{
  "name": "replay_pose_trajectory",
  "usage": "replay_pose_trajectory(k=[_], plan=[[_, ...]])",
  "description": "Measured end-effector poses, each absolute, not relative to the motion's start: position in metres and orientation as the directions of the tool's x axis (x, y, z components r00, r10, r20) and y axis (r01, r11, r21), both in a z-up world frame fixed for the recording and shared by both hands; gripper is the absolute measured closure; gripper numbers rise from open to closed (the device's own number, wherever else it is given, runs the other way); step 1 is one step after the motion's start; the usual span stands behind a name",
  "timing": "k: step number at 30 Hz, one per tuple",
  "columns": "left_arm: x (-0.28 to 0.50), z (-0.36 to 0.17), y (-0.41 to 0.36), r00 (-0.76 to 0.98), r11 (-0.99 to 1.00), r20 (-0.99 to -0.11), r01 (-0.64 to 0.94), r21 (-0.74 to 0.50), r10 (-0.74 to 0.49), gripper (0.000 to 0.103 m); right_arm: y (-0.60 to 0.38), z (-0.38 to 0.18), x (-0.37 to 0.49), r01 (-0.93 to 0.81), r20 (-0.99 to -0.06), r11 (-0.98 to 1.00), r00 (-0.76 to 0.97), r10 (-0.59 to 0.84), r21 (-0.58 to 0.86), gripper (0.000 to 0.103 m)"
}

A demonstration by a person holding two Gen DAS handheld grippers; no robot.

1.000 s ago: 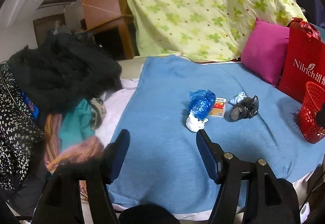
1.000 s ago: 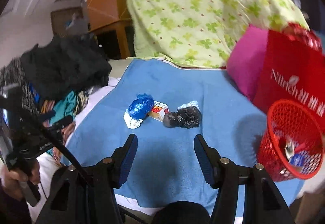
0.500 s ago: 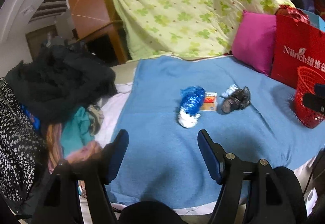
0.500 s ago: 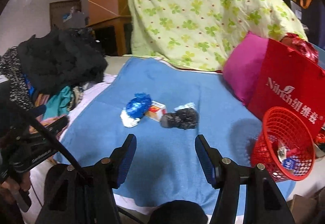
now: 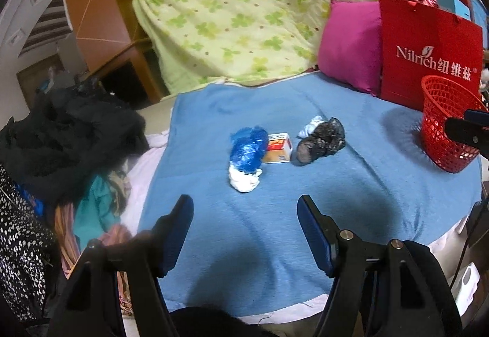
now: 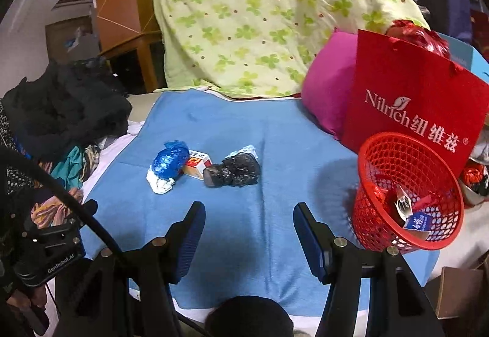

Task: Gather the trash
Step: 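Move both tools back over the remaining items on the blanket, then grasp the black plastic bag with the right gripper while the left gripper grasps the blue bag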

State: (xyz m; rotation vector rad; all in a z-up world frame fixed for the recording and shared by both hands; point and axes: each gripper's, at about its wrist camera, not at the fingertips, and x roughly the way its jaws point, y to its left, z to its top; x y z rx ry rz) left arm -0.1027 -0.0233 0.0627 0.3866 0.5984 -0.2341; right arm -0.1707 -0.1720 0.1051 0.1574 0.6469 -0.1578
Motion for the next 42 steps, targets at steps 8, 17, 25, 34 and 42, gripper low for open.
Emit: replay_pose_trajectory(k=[8,17,25,34,42], plan=[[-0.104,0.061,-0.034,0.799,0.891,-0.59,0.344,0.295,-0.114,0.032,-0.179,0.103,-0.173,0.21,-0.61,0.972,0.785,-0.104,0.106,0.039],[-0.099,0.056,-0.043,0.789,0.886,-0.602,0.361,0.291,-0.123,0.032,-0.186,0.1,-0.17,0.224,-0.618,0.968,0.778,-0.11,0.11,0.039],[-0.08,0.04,-0.036,0.745,0.897,-0.649,0.381,0.224,-0.154,0.032,-0.193,0.092,-0.156,0.216,-0.637,0.966,0.767,-0.078,0.142,0.039],[-0.007,-0.002,0.029,0.681,0.968,-0.727,0.23,0.098,-0.089,0.032,-0.211,0.057,-0.093,0.169,-0.662,0.918,0.739,0.124,0.36,0.039],[0.05,-0.031,0.043,0.609,0.967,-0.763,0.239,-0.084,-0.217,0.032,-0.216,0.001,-0.01,0.218,-0.677,0.797,0.674,0.295,0.564,0.039]])
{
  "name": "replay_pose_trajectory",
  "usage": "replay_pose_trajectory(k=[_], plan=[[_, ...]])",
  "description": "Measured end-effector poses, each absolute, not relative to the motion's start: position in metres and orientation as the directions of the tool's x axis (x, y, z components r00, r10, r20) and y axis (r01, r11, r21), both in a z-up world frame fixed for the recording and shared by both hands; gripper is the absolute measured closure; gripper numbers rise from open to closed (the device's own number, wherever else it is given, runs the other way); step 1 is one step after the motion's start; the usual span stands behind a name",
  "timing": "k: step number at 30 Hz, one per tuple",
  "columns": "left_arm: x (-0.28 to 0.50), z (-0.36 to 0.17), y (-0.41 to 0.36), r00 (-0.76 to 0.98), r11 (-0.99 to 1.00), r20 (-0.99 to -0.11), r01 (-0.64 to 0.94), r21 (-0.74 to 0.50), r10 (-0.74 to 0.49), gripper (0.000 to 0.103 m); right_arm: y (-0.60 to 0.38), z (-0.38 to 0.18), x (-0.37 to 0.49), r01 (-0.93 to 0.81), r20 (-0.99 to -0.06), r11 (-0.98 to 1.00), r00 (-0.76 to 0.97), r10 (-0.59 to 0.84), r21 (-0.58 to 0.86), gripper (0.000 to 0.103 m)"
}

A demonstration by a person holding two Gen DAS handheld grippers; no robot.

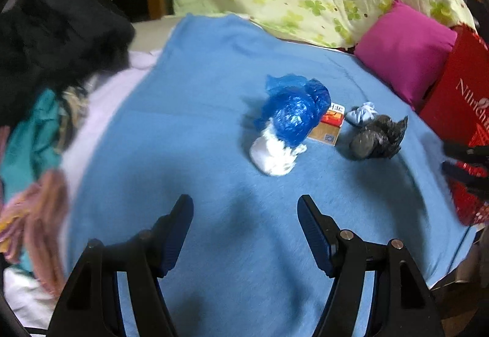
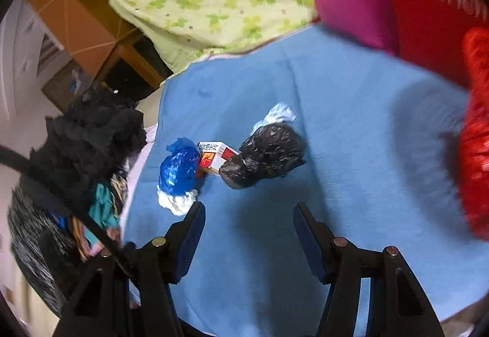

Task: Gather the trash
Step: 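Grasp the black plastic bag with the right gripper while the left gripper grasps the blue bag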

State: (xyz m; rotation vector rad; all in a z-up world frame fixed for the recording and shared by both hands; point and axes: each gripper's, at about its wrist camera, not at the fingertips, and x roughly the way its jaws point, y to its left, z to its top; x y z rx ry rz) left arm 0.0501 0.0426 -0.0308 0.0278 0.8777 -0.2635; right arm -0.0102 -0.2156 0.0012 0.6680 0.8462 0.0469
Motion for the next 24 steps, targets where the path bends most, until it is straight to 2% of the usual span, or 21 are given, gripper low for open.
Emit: replay_pose_trajectory(k=[8,16,18,19,20,21,22,24], plan=[[0.107,-0.021,0.008,0.606,0.921,-0.708,0.351,-0.17,-0.362,0.032,-0.217,-0.03,0.046,0.303,-0.683,0.702,0.642,0.349,0.644,0.039],[0.155,-0.037,-0.025,0.508,0.895,-0.768,0.406,-0.186,-0.39,0.032,-0.22,-0.069,0.089,0.477,-0.754,0.621,0.578,0.312,0.622,0.039],[0.158,-0.039,-0.026,0.496,0.891,-0.773,0.411,-0.193,-0.396,0.047,-0.216,-0.081,0.097,0.496,-0.765,0.61,0.557,0.323,0.618,0.039],[0.159,-0.04,-0.028,0.482,0.885,-0.776,0.419,-0.204,-0.408,0.047,-0.215,-0.083,0.097,0.495,-0.763,0.61,0.564,0.317,0.619,0.041],[0.16,-0.041,-0.029,0.472,0.882,-0.779,0.42,-0.213,-0.413,0.051,-0.214,-0.083,0.097,0.483,-0.757,0.619,0.577,0.307,0.619,0.046],[0.16,-0.043,-0.03,0.464,0.882,-0.784,0.418,-0.216,-0.412,0.057,-0.212,-0.082,0.098,0.461,-0.747,0.628,0.586,0.315,0.627,0.059],[0.159,-0.044,-0.031,0.458,0.883,-0.79,0.417,-0.215,-0.408,0.059,-0.209,-0.08,0.097,0.445,-0.744,0.642,0.589,0.315,0.624,0.062],[0.154,-0.044,-0.031,0.465,0.887,-0.79,0.412,-0.207,-0.4,0.069,-0.206,-0.075,0.093,0.418,-0.739,0.665,0.598,0.311,0.619,0.067]])
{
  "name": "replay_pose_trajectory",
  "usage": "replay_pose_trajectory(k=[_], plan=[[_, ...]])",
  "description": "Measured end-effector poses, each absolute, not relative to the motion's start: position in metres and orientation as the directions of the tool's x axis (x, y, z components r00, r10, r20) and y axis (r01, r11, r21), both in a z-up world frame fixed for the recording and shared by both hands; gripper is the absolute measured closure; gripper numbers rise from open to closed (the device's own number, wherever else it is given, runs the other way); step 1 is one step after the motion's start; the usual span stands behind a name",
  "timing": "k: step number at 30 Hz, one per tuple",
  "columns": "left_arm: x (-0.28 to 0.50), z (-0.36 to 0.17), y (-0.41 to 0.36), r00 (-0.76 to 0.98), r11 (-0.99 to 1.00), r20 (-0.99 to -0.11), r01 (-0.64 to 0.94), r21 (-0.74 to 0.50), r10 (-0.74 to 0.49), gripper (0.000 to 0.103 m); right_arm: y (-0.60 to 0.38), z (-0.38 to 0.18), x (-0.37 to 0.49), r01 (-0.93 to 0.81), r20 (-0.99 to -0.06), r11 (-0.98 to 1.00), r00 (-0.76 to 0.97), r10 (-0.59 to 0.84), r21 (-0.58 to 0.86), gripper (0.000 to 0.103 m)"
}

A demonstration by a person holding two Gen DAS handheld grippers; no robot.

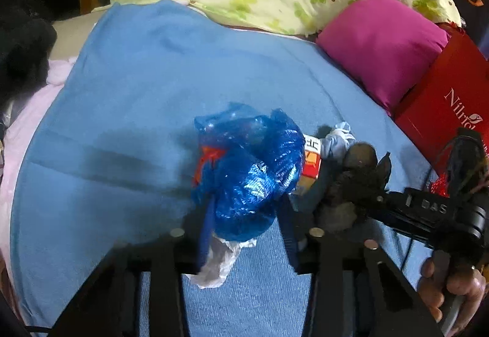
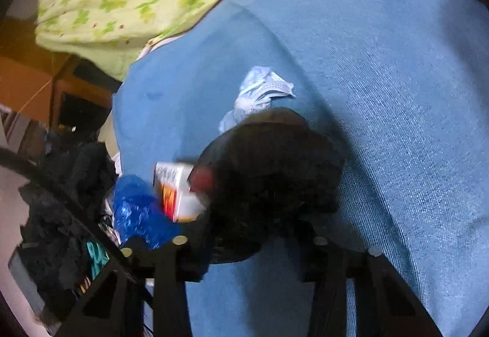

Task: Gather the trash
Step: 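Grasp the black plastic bag with the right gripper while the left gripper grasps the blue bag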

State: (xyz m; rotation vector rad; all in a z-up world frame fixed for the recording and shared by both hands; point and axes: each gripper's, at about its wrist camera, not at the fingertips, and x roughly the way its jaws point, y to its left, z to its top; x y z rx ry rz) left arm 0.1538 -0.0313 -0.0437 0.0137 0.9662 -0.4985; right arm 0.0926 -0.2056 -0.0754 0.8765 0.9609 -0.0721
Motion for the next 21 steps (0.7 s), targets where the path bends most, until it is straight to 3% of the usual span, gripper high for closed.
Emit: replay_pose_trajectory(k=[1,4,5,6,16,17,19,20,21], plan=[[0.15,-0.042,-0.031,0.469,0.887,-0.786,0.412,-0.207,-0.401,0.07,-0.206,-0.073,0.089,0.405,-0.734,0.672,0.602,0.314,0.62,0.071],[0.131,-0.03,-0.032,0.492,0.882,-0.765,0.422,-0.207,-0.415,0.075,-0.207,-0.058,0.071,0.369,-0.721,0.699,0.625,0.301,0.612,0.072],[0.122,-0.024,-0.033,0.503,0.878,-0.754,0.433,-0.205,-0.423,0.094,-0.209,-0.052,0.063,0.357,-0.717,0.711,0.632,0.294,0.606,0.072],[0.114,-0.019,-0.032,0.507,0.875,-0.749,0.439,-0.202,-0.427,0.101,-0.21,-0.046,0.055,0.347,-0.712,0.719,0.64,0.288,0.603,0.072],[0.049,0.0,-0.023,0.537,0.866,-0.718,0.465,-0.186,-0.442,0.101,-0.212,0.011,-0.024,0.24,-0.66,0.79,0.707,0.255,0.563,0.072],[0.048,-0.004,-0.024,0.536,0.87,-0.727,0.462,-0.174,-0.43,0.097,-0.21,0.013,-0.028,0.238,-0.661,0.798,0.708,0.248,0.554,0.072],[0.049,-0.01,-0.029,0.531,0.879,-0.743,0.448,-0.164,-0.409,0.066,-0.211,0.015,-0.04,0.234,-0.664,0.81,0.709,0.236,0.538,0.072],[0.053,-0.013,-0.032,0.534,0.886,-0.746,0.434,-0.162,-0.398,0.036,-0.212,0.015,-0.046,0.236,-0.669,0.815,0.707,0.229,0.529,0.072],[0.058,-0.015,-0.035,0.548,0.896,-0.743,0.416,-0.155,-0.383,0.025,-0.214,0.013,-0.051,0.238,-0.672,0.817,0.705,0.226,0.525,0.072]])
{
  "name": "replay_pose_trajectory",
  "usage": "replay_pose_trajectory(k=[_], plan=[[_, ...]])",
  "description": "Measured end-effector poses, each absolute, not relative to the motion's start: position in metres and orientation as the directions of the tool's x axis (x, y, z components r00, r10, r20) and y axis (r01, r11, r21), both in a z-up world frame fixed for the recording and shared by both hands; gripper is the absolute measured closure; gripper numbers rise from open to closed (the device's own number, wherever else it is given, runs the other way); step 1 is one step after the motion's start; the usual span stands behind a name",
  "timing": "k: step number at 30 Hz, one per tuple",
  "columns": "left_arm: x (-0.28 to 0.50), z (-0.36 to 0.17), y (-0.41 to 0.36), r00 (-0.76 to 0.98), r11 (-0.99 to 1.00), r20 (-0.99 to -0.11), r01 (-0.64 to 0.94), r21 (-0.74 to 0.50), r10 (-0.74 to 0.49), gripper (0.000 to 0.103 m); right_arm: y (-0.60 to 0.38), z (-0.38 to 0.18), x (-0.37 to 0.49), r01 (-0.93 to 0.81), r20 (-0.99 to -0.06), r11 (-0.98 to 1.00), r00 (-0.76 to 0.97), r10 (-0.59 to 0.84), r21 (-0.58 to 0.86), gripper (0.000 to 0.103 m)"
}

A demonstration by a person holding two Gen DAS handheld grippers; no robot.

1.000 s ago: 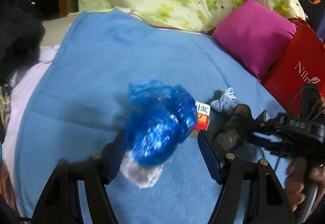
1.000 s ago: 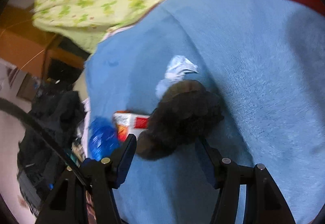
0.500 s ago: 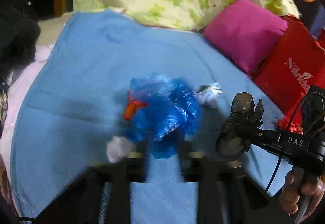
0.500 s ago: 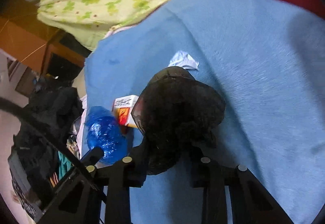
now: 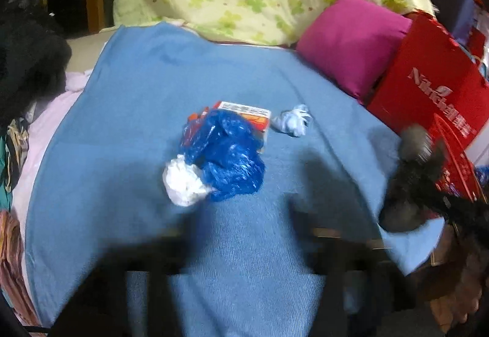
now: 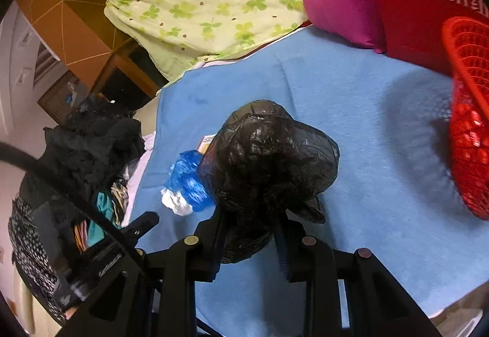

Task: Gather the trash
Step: 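Grasp the black plastic bag with the right gripper while the left gripper grasps the blue bag, then lift the black bag and blue bag toward the red mesh wastebasket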

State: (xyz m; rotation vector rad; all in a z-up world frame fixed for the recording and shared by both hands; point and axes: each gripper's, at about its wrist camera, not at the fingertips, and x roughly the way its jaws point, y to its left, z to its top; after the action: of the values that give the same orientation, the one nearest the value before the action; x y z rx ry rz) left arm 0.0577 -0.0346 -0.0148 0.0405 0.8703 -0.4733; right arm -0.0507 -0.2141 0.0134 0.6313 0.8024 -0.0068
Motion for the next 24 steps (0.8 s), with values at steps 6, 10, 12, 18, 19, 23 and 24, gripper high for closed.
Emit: replay_pose_trajectory(k=[6,10,12,18,19,23,24], plan=[[0.106,-0.036,-0.062,0.566,0.929,-0.77,0.36,-0.089,-0.294,0.025,-0.23,0.0,-0.065,0.245,-0.684,0.822,0.696,0.22,0.513,0.072],[0.131,-0.059,-0.082,0.525,0.929,-0.814,0.368,-0.046,-0.249,0.049,-0.234,-0.005,-0.068,0.239,-0.688,0.832,0.693,0.215,0.501,0.072],[0.13,-0.062,-0.085,0.538,0.929,-0.806,0.368,-0.038,-0.246,0.051,-0.236,-0.006,-0.068,0.231,-0.687,0.833,0.692,0.222,0.502,0.072],[0.101,-0.044,-0.077,0.544,0.915,-0.786,0.398,-0.066,-0.293,0.059,-0.235,0.001,-0.078,0.212,-0.672,0.846,0.71,0.211,0.489,0.072],[0.092,-0.038,-0.075,0.555,0.912,-0.775,0.404,-0.066,-0.301,0.059,-0.232,0.004,-0.081,0.211,-0.668,0.846,0.714,0.209,0.49,0.072],[0.048,-0.006,-0.062,0.597,0.895,-0.713,0.435,-0.096,-0.367,0.059,-0.229,0.019,-0.096,0.197,-0.643,0.853,0.741,0.194,0.484,0.072],[0.04,0.0,-0.061,0.607,0.893,-0.702,0.441,-0.093,-0.373,0.059,-0.229,0.023,-0.101,0.194,-0.637,0.855,0.748,0.189,0.482,0.072]])
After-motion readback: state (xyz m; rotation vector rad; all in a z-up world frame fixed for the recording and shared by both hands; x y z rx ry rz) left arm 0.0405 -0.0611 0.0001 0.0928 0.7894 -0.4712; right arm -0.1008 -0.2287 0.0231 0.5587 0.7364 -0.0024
